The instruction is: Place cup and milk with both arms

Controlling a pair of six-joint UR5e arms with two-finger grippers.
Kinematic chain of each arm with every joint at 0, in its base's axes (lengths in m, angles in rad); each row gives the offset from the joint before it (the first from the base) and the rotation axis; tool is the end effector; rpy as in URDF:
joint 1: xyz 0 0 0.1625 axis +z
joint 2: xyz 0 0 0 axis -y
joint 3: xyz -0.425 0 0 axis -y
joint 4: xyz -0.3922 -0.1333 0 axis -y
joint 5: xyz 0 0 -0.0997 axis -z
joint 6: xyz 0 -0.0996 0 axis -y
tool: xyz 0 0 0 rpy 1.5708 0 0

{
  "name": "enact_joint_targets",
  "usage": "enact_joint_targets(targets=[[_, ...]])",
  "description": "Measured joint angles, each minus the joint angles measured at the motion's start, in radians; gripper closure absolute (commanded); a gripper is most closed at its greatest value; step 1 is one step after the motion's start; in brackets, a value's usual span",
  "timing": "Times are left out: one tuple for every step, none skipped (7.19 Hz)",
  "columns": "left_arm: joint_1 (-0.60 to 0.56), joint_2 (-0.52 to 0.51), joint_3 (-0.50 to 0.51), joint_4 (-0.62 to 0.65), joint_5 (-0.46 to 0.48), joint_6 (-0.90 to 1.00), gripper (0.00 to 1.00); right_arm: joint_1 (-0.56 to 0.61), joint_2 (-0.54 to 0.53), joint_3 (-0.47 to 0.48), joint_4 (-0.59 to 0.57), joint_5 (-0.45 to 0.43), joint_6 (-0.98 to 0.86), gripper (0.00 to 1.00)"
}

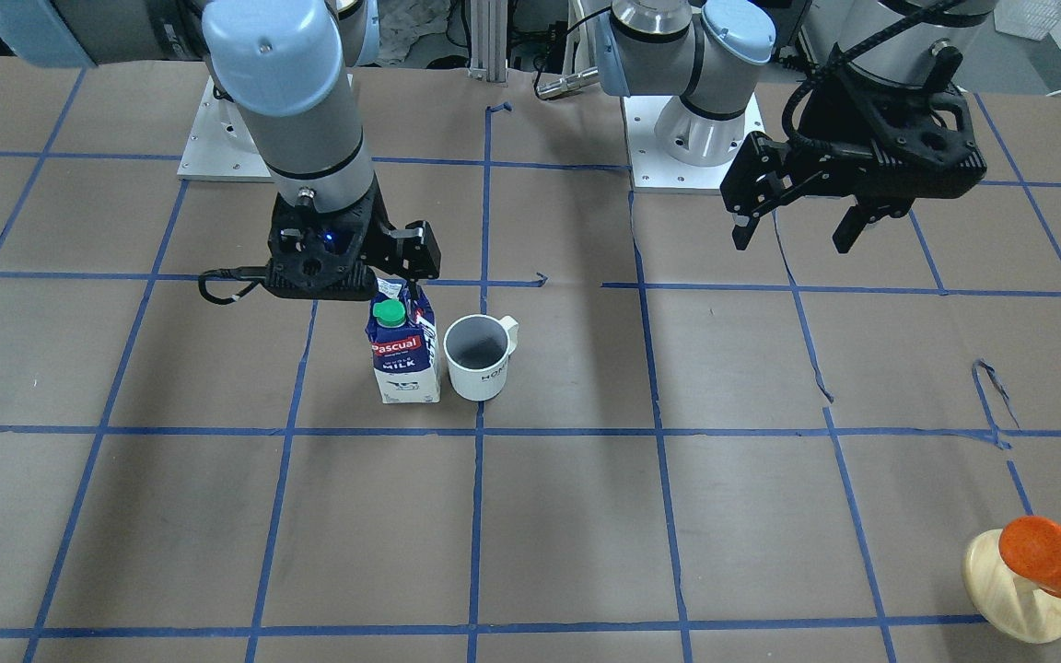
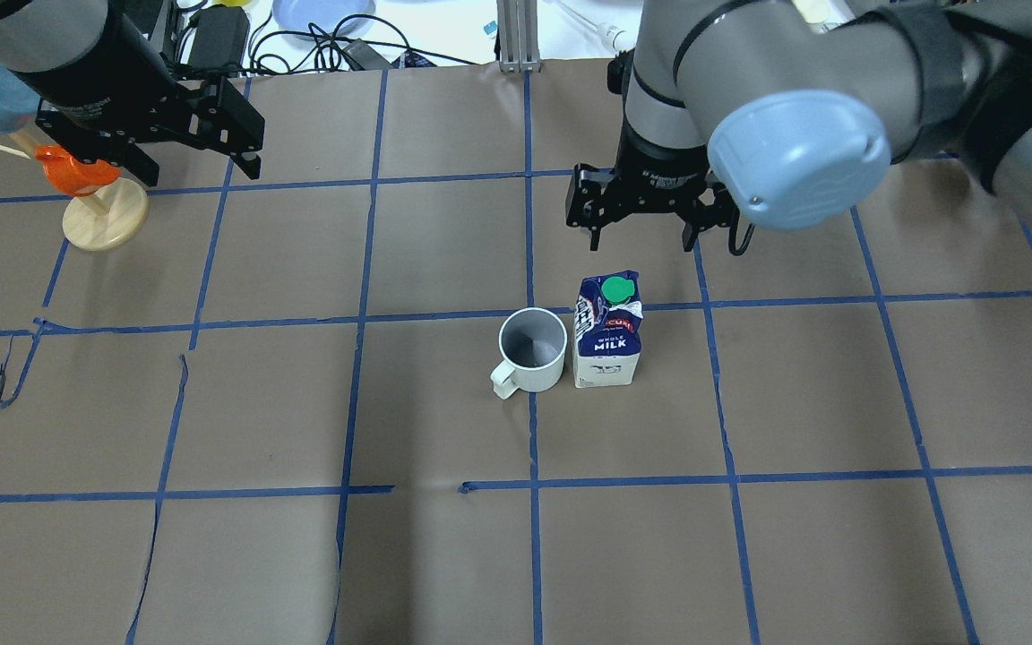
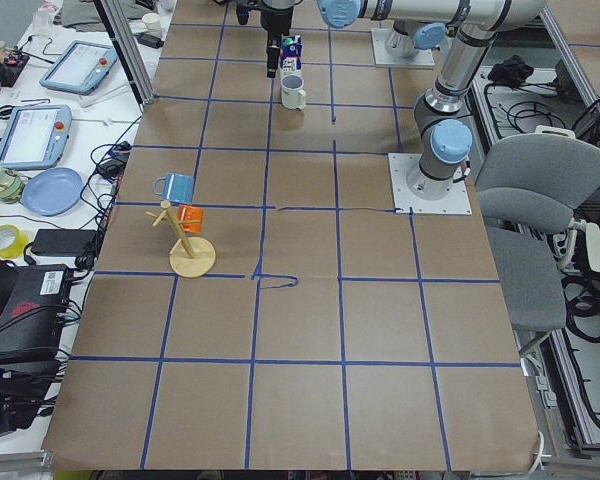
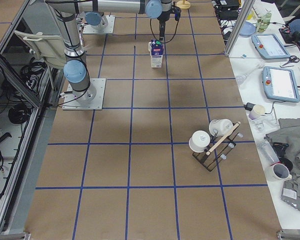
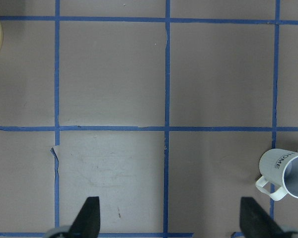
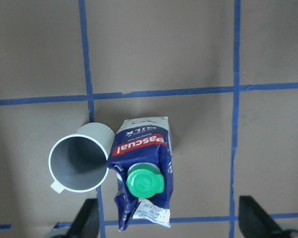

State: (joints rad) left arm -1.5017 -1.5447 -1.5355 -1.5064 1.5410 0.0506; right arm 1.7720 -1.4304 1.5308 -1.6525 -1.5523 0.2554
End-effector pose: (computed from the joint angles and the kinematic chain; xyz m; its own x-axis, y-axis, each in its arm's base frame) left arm -0.1020 -0.5000 0.5252 -0.9996 -0.0151 0.0232 -0.0180 0.9918 -0.1268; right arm 0.2418 -0.5095 0.4426 -0.9984 0.0545 -0.0132 0.0542 0.9983 0.0228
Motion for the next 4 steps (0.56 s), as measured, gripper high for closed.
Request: enact_joint_targets(targets=[[0.000, 0.000, -0.001, 0.000, 0.000, 0.000, 0.00, -0.037, -0.007, -0.073, 0.072, -0.016, -0.011, 0.00], [0.000, 0.001, -0.002, 0.000, 0.001, 0.000, 0.00, -0.084, -0.021, -0.117, 0.124, -0.022, -0.030, 0.00], [0.000, 0.001, -0.002, 0.000, 0.000, 0.000, 0.00, -0.118, -0.036, -0.135, 0.156, -0.024, -0.048, 0.00], [0.000, 0.001, -0.003, 0.000, 0.000, 0.000, 0.00, -0.136, -0.049, -0.142, 0.178, -0.025, -0.057, 0.00]])
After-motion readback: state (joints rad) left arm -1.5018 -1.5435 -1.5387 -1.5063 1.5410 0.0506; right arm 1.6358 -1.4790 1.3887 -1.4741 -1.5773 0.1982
